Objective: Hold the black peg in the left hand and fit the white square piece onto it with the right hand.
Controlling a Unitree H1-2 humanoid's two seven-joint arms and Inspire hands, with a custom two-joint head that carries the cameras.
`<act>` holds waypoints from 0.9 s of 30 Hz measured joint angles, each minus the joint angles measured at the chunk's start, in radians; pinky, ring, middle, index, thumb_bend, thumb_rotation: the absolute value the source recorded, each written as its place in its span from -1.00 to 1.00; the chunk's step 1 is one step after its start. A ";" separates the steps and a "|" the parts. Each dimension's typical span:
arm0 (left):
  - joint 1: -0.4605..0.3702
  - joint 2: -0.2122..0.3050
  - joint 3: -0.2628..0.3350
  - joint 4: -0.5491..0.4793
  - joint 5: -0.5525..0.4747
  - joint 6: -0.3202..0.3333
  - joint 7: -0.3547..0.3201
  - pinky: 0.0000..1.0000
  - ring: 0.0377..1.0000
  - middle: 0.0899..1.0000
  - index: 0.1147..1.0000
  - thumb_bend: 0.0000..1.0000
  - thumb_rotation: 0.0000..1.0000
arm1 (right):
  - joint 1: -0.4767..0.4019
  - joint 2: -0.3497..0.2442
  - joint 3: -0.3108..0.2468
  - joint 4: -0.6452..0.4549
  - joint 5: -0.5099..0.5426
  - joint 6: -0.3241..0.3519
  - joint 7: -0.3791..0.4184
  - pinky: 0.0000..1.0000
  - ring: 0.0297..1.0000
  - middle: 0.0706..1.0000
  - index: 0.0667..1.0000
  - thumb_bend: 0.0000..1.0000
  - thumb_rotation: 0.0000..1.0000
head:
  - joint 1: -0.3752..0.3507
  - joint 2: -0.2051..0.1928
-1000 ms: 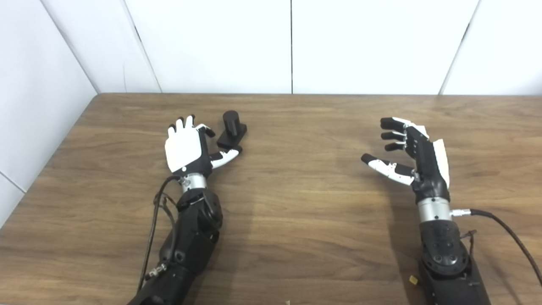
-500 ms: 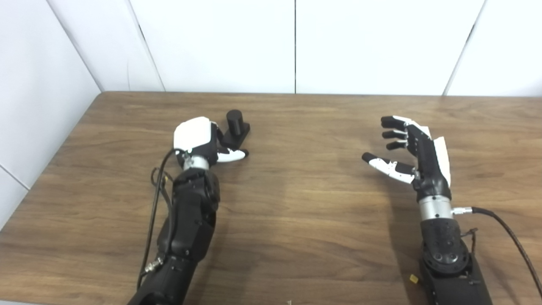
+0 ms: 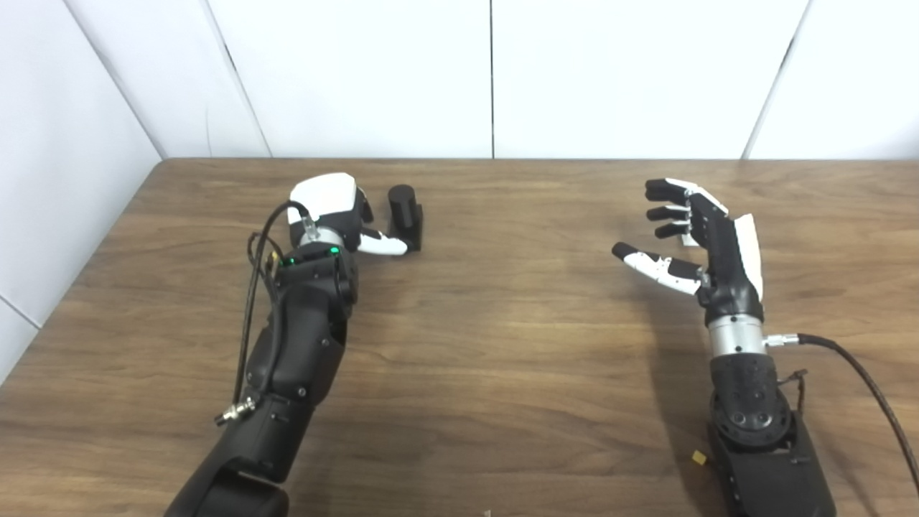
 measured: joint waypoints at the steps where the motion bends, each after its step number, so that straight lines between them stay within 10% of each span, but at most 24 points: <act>1: -0.004 0.003 -0.004 0.015 0.001 0.000 0.002 0.76 0.84 0.77 0.15 0.70 0.40 | 0.000 0.000 0.000 0.001 0.000 0.000 0.000 0.15 0.31 0.40 0.35 0.28 -0.81 | -0.002 0.002; 16: -0.052 -0.021 -0.002 0.128 0.052 0.000 0.029 0.67 0.84 0.80 0.36 0.78 0.58 | -0.002 0.001 -0.001 0.000 0.000 -0.001 -0.001 0.19 0.34 0.41 0.36 0.30 -0.79 | -0.014 0.009; 27: -0.057 -0.041 -0.027 -0.052 0.051 -0.001 -0.145 0.90 0.93 0.87 0.27 0.84 0.57 | -0.004 0.002 -0.002 0.005 -0.001 -0.001 -0.009 0.21 0.34 0.43 0.38 0.28 -0.80 | -0.014 -0.003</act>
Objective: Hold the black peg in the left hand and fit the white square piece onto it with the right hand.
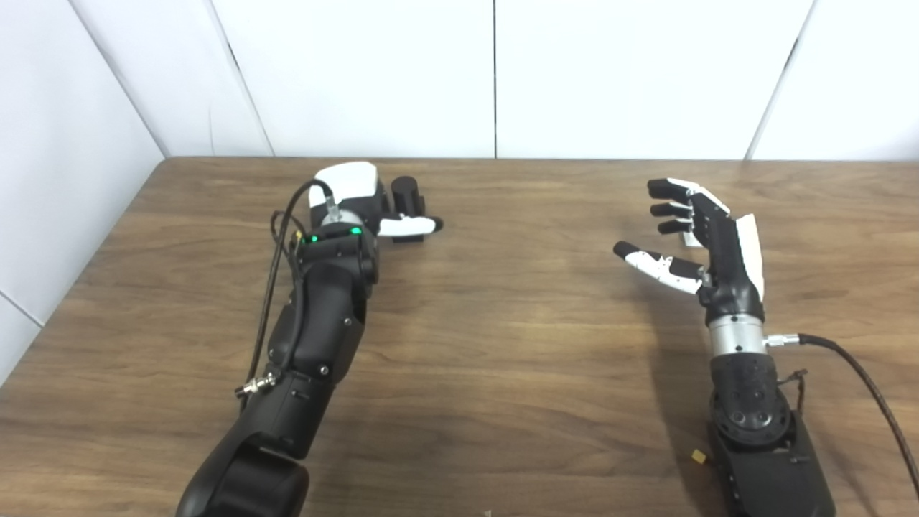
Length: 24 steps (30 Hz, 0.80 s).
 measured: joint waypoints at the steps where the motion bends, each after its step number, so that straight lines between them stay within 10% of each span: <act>1: 0.000 0.001 -0.005 -0.006 0.002 0.000 -0.016 0.89 0.92 0.86 0.26 0.82 0.55 | 0.000 0.001 0.000 0.000 0.000 0.000 -0.001 0.21 0.34 0.43 0.38 0.28 -0.78 | -0.002 0.000; 24: -0.013 -0.031 -0.038 0.045 0.078 0.000 0.054 0.91 0.93 0.88 0.33 0.82 0.58 | 0.000 -0.003 -0.002 0.003 -0.006 -0.006 -0.010 0.14 0.29 0.39 0.34 0.29 -0.86 | -0.003 0.003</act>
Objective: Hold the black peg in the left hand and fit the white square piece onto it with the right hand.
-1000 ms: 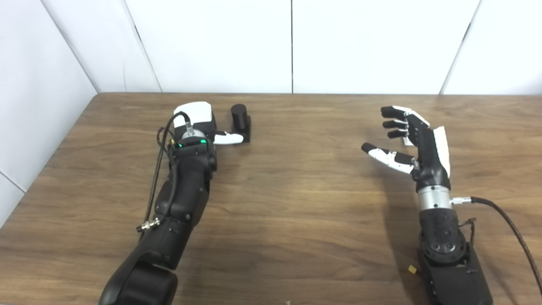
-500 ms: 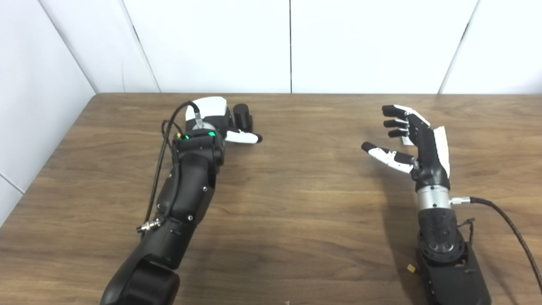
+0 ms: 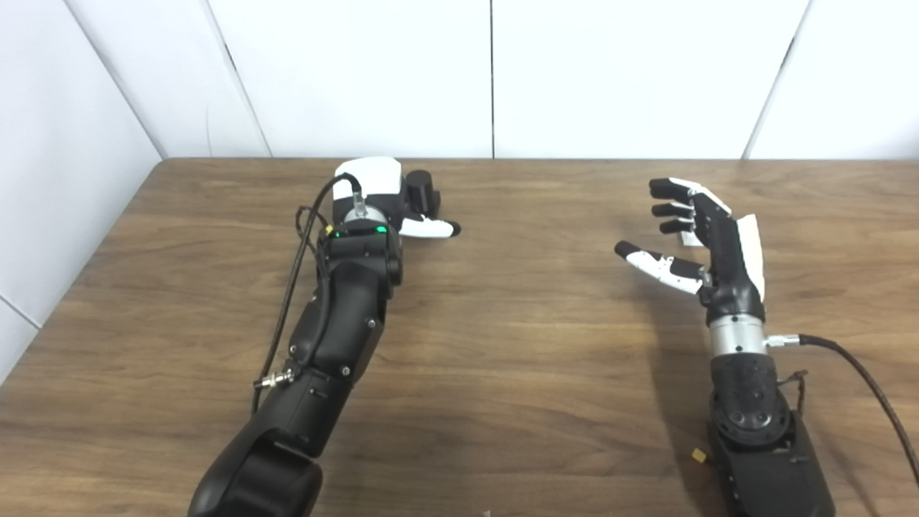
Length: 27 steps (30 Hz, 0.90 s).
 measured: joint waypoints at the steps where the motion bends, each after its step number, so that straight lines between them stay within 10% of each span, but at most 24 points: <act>1: 0.000 0.000 0.000 0.001 0.000 0.000 0.002 0.93 0.93 0.88 0.33 0.82 0.58 | 0.000 0.000 0.000 0.000 0.000 0.000 0.000 0.13 0.29 0.38 0.34 0.29 -0.86 | 0.000 0.000; 27: 0.000 0.006 -0.008 0.103 0.059 -0.001 0.113 0.92 0.89 0.90 0.41 0.78 0.52 | 0.012 -0.002 -0.006 -0.003 0.006 0.000 -0.003 0.12 0.29 0.37 0.34 0.28 -0.86 | -0.006 0.000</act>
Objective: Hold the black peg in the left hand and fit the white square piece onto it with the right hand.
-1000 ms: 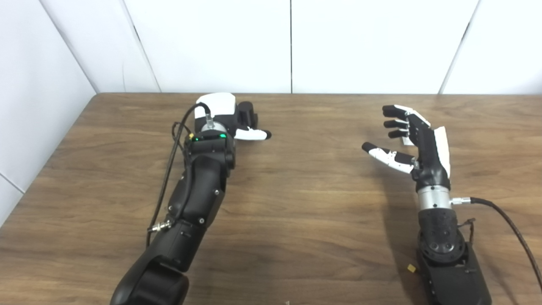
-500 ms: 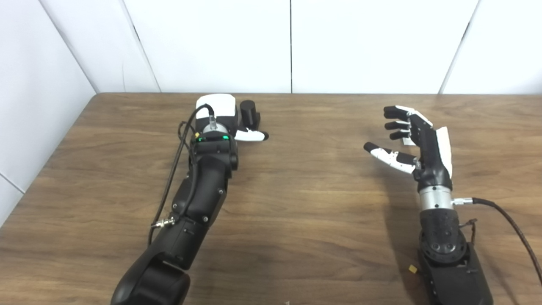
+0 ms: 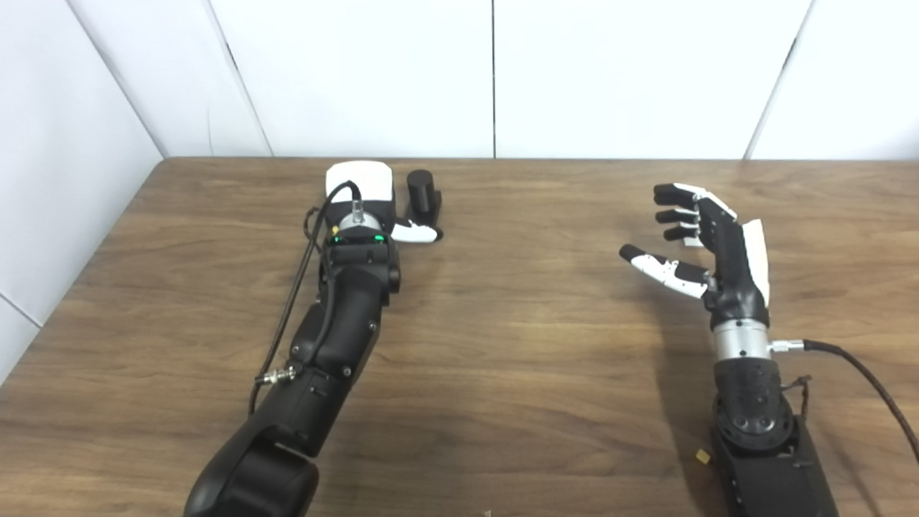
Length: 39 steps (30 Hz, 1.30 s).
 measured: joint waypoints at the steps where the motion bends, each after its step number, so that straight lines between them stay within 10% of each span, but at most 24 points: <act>1: 0.000 -0.002 0.002 0.005 0.000 0.000 0.008 0.91 0.89 0.89 0.41 0.77 0.53 | 0.000 -0.001 0.000 0.000 0.000 0.000 0.000 0.12 0.28 0.37 0.34 0.29 -0.85 | 0.000 0.000; 28: -0.047 -0.063 0.045 0.210 -0.066 -0.005 0.198 0.61 0.75 0.77 0.40 0.76 0.65 | 0.005 -0.005 0.000 -0.033 -0.005 0.007 0.001 0.12 0.27 0.39 0.36 0.27 -0.85 | -0.020 0.012; 39: -0.047 -0.069 0.044 0.216 -0.120 -0.005 0.259 0.69 0.72 0.72 0.21 0.45 -0.06 | 0.012 -0.004 0.000 -0.036 -0.004 0.024 0.001 0.13 0.29 0.39 0.35 0.27 -0.85 | -0.020 0.015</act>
